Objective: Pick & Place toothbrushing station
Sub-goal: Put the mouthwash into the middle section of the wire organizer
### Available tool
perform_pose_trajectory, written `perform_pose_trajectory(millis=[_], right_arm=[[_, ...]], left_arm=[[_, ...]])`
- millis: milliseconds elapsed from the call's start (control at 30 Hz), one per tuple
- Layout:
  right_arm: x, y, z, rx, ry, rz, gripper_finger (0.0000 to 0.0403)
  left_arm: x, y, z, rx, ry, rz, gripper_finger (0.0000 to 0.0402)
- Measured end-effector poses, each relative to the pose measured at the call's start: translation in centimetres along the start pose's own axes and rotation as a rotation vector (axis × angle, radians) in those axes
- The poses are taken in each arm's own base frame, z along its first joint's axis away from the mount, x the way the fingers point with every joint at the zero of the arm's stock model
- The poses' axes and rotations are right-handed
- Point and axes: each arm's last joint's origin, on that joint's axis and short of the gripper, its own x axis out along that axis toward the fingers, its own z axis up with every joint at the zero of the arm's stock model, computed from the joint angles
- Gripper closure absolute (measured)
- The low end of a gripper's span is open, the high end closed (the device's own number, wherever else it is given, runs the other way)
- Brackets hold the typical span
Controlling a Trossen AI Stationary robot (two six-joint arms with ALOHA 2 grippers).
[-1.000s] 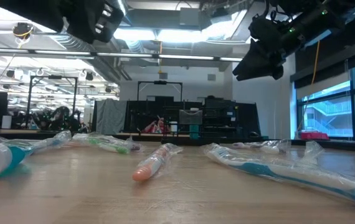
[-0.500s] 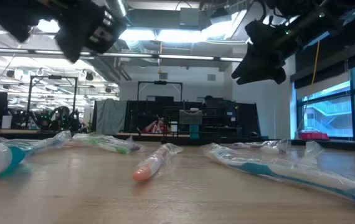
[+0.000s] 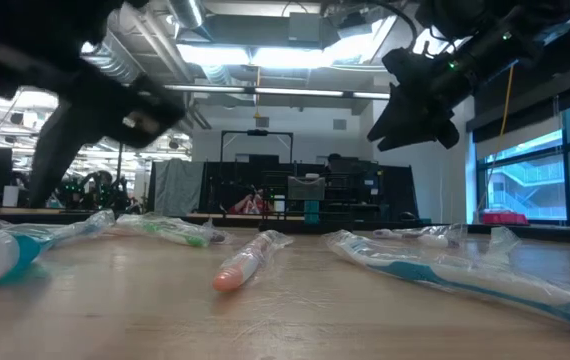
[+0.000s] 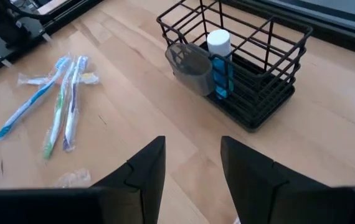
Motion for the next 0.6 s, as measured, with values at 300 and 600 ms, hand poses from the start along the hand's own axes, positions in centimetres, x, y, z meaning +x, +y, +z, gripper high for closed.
perform_pose_trajectory(millis=[300, 600], right_arm=[[0.2, 0.1, 0.1, 0.008, -0.011, 0.008, 0.0245], [0.2, 0.1, 0.1, 0.010, -0.016, 0.011, 0.0245]], left_arm=[[2.5, 0.6, -0.8, 0.068, 0.066, 0.000, 0.0212], [2.7, 0.6, -1.0, 0.067, 0.096, 0.000, 0.0214]])
